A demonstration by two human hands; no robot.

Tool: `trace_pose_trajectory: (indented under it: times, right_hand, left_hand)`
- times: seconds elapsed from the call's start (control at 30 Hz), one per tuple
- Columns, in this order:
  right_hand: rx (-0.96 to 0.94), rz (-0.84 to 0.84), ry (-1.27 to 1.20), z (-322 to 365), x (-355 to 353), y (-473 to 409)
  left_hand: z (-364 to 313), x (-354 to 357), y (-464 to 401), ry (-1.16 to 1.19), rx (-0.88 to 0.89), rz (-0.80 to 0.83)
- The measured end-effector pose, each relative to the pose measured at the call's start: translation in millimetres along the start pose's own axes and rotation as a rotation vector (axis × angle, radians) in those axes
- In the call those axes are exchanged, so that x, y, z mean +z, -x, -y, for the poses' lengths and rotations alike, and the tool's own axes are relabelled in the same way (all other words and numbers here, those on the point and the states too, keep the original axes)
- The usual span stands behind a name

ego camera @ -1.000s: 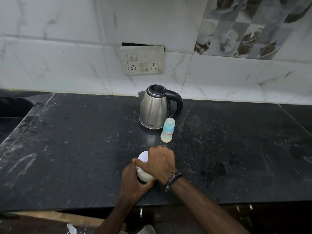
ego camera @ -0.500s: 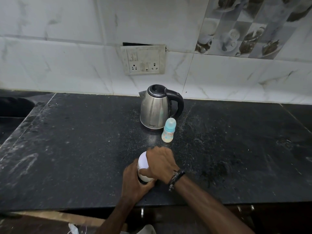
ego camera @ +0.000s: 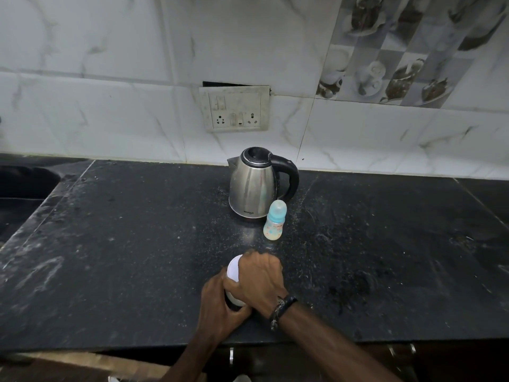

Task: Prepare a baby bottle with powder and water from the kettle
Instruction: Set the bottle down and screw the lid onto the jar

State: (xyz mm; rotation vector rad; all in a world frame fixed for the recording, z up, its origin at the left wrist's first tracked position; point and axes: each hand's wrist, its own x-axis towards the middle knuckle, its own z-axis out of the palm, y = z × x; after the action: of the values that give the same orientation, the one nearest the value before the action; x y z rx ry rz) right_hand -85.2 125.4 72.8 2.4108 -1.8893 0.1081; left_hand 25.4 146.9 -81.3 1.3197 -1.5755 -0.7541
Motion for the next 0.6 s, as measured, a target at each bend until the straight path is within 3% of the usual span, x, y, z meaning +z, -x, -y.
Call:
trace_pose_trajectory:
  times: [0.1,0.23,0.43,0.6]
  right_hand:
    - [-0.034,-0.02,-0.059,-17.0,5.0,7.1]
    - [0.188,-0.027,-0.443,-52.0,22.4,13.5]
    - [0.278,0.219,-0.432,-55.9,77.0,44.5]
    - [0.253,0.223,-0.441,-56.7,85.1,49.8]
  left_hand:
    - [-1.4,3.1,6.4,-0.002,-0.01,-0.048]
    - [-4.8,3.7,4.4,-0.022,-0.049,-0.081]
    - [0.2,1.5,-23.4,-0.112,-0.125,-0.063]
    - [-10.4,-5.5,-71.7,-0.127,-0.17,-0.018]
